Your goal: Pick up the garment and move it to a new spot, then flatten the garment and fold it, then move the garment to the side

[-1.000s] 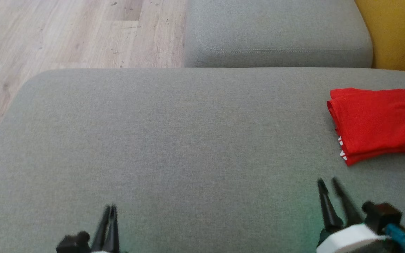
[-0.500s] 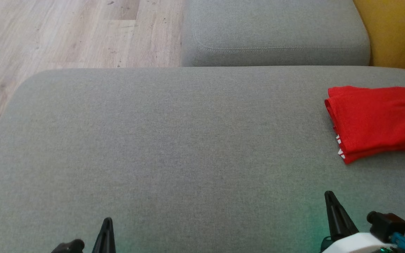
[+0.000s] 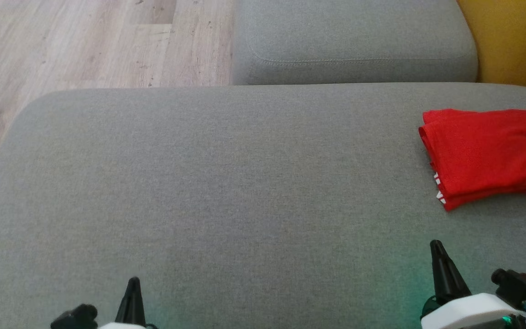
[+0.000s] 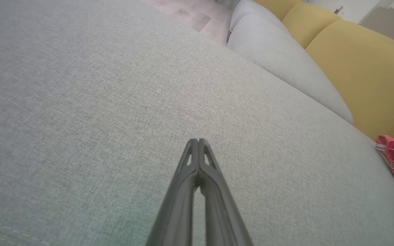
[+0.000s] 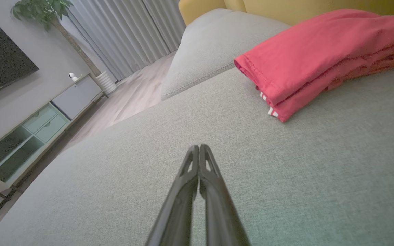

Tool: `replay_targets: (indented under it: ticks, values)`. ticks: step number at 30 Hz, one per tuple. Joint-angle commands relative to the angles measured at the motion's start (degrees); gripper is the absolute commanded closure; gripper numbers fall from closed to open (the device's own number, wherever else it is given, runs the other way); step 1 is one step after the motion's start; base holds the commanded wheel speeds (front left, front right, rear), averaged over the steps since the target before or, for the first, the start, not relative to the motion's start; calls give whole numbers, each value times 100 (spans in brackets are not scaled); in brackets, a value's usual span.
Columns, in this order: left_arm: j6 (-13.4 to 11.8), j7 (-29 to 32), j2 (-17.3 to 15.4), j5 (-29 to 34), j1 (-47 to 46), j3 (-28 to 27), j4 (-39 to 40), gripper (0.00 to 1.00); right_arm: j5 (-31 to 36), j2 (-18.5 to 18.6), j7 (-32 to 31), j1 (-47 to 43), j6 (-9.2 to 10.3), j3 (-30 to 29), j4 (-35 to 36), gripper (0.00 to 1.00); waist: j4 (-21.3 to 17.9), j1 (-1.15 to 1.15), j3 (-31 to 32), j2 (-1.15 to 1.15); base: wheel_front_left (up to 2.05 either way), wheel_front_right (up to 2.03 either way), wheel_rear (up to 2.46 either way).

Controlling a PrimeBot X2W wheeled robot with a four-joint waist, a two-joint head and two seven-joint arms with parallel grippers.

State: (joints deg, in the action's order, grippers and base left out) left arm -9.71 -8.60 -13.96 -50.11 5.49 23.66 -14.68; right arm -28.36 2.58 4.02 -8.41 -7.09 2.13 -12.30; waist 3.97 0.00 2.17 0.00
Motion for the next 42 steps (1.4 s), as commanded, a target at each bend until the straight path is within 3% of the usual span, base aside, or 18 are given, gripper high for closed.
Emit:
replay_targets:
  ticks: [1, 42]
  values:
    - [55, 9, -8, -88, -319, -195, 131, 100, -144, 90, -28, 285, -9, -12, 145, 100, -3, 0, -2, 0, 0, 0, 0]
    - [746, 606, 432, -1821, -666, -1335, 111, 100, -2828, 148, -359, 762, -22, -250, 21, 100, -166, 0, -99, 0, 0, 0, 0]
